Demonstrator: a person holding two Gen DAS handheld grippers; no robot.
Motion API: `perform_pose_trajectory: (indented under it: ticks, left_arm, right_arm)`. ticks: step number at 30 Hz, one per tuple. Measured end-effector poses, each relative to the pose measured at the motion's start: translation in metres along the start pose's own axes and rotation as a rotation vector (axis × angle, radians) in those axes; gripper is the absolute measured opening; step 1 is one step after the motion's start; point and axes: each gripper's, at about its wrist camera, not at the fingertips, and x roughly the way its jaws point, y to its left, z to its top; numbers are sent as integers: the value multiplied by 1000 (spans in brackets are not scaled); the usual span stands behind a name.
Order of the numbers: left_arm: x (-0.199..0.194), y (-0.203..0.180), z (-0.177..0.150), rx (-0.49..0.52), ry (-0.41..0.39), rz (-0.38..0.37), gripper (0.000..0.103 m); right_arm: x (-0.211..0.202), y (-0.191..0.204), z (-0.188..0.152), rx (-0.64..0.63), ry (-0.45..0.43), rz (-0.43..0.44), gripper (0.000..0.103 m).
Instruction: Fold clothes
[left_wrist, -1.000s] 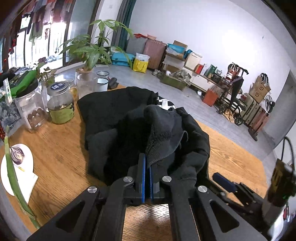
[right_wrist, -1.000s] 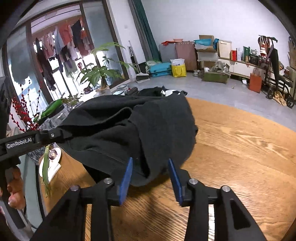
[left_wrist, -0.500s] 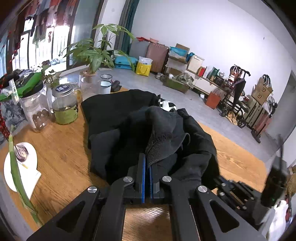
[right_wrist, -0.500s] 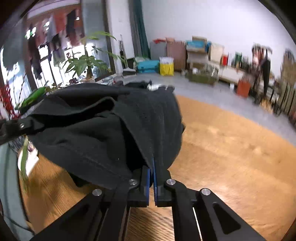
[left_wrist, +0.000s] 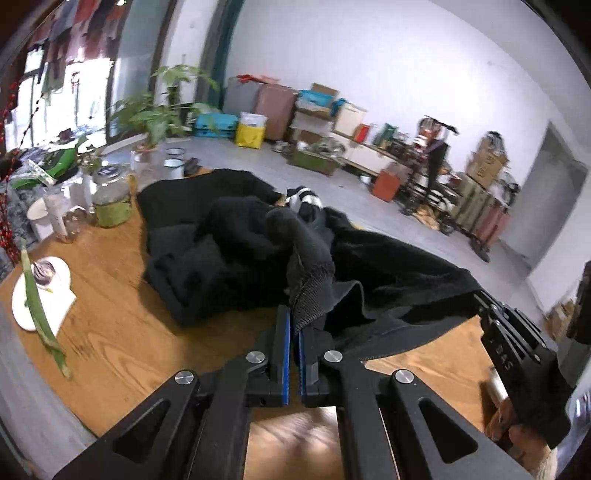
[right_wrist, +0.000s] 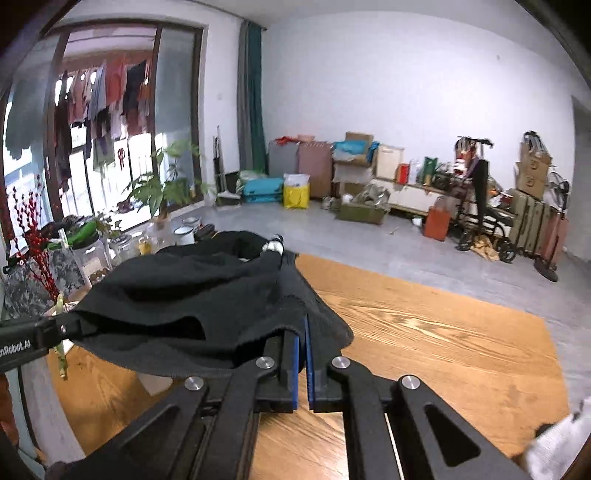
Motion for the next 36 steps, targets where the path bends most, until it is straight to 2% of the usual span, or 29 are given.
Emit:
perform_pose_trajectory:
  ticks: [2,7,11,16,22,28,32,34,36]
  left_arm:
    - [-7,-12,-17,7,10,-17,4]
    - [-6,-34,-64,20,107,-75,4]
    - [12,-43,-102,28,212,-88,3]
    - [36,-43,-134,29,333,-73,3]
    - [38,-40,-145,69,394,-69,3]
    - [36,-51,-149,95,433,-143,3]
    - [41,-65,-152,161,433,-167,3]
    - [46,-65,-151,167,442,-181,5]
    - [50,-55,-147,123,477,-182,11]
  right_arm:
    - [-21,-14,-12,20,17,4,3]
    - [-56,-45,-65,51,64,-10,3]
    - [-64,-72,-111,103,152,-18,3]
    - [-60,-83,-154,103,251,-34,3]
    - [-70,-79,-187,63,324,10,3]
    - [-65,-80,-200,40,380,0,3]
    - [-58,-82,-208,30,421,-16,5]
    - [-56,-85,-207,54,427,-24,10]
    - [-57,-93,-203,88,429,-39,47]
